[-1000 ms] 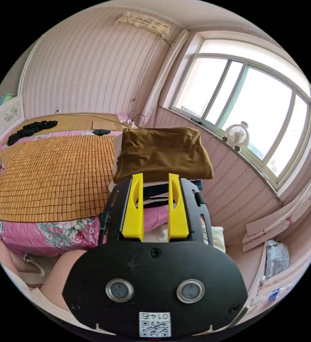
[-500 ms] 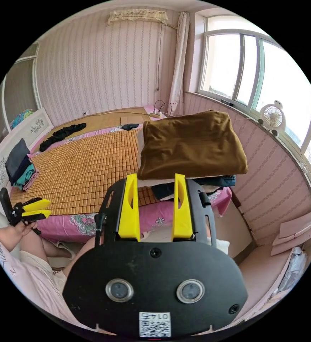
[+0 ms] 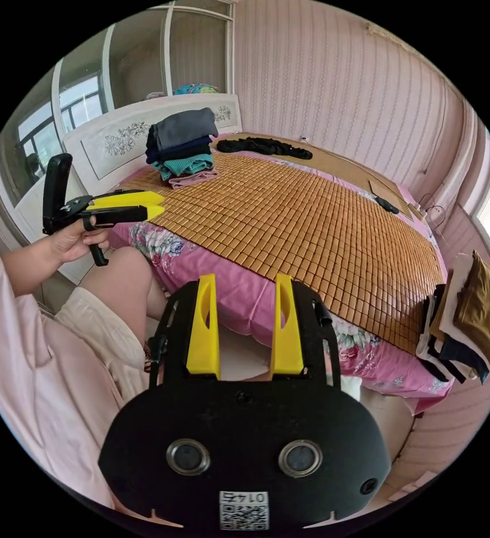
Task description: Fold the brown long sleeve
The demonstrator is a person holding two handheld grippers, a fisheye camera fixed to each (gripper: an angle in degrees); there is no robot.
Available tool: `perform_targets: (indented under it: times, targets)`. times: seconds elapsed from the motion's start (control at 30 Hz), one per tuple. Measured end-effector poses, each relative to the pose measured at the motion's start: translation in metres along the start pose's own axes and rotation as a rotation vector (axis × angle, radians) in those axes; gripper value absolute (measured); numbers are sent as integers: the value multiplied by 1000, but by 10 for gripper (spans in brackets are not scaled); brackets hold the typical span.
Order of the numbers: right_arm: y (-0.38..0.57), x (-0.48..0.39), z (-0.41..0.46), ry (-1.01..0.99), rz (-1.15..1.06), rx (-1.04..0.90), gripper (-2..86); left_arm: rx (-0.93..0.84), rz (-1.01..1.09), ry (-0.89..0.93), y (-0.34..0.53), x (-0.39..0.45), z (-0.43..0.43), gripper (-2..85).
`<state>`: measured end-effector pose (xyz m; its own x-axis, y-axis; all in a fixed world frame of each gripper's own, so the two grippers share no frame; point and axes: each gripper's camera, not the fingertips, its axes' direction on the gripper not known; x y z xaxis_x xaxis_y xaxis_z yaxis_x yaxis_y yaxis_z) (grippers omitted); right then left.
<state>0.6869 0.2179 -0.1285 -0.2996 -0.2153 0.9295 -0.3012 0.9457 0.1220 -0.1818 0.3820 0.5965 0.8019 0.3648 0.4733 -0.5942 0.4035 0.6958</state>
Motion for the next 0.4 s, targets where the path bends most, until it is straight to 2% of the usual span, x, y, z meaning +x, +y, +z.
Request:
perform_targets:
  times: [0.17,0.4]
  targets:
    - [-24,-35,30,-49,13,16,139,55,-123,-59,35,-61,-61,90]
    - [-44,-84,92,-30,-38,-36,137,95,-210,-88,57,-117,-103,94]
